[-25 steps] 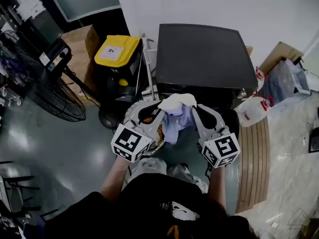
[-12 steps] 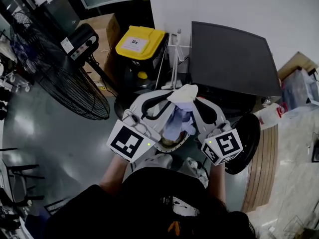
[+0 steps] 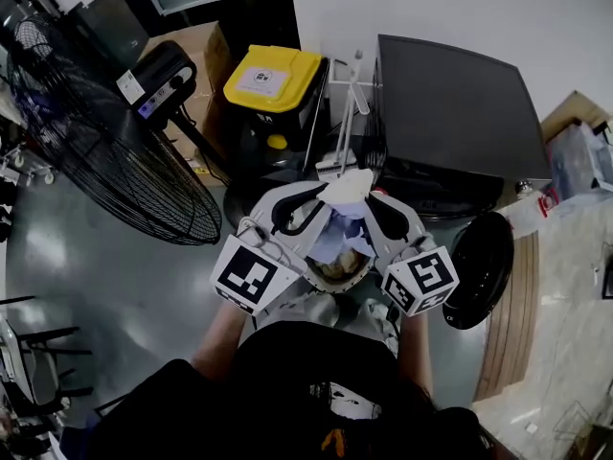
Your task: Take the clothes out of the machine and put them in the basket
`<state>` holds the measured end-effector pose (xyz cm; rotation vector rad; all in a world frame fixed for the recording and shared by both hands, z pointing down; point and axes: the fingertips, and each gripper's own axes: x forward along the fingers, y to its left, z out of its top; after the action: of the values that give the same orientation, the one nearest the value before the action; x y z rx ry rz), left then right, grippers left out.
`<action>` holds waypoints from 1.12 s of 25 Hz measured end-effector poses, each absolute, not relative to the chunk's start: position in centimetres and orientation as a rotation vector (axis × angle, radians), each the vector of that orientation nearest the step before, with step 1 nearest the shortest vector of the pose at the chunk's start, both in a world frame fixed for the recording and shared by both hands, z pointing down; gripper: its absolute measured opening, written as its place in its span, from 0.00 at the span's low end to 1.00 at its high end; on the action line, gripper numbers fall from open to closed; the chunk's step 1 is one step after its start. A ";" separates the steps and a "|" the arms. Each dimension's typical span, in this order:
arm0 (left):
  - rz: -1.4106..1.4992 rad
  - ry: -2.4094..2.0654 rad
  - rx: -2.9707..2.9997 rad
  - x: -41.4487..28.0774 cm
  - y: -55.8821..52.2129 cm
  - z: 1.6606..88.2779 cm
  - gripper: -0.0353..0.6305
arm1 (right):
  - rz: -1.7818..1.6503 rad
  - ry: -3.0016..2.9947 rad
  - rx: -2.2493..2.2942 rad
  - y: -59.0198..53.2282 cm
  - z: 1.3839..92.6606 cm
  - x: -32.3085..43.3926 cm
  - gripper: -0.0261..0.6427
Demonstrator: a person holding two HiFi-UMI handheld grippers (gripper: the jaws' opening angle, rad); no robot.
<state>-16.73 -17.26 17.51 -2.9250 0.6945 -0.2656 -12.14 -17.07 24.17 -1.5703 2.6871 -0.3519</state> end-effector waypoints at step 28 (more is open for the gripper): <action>-1.091 0.392 -3.107 -16.8 -13.2 47.6 0.10 | -1.211 2.702 -1.809 -12.3 52.2 -11.4 0.09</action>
<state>-16.81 -13.23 47.63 -3.1073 0.3919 -1.0906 -11.40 -12.27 52.19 -1.8086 2.7024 -1.2109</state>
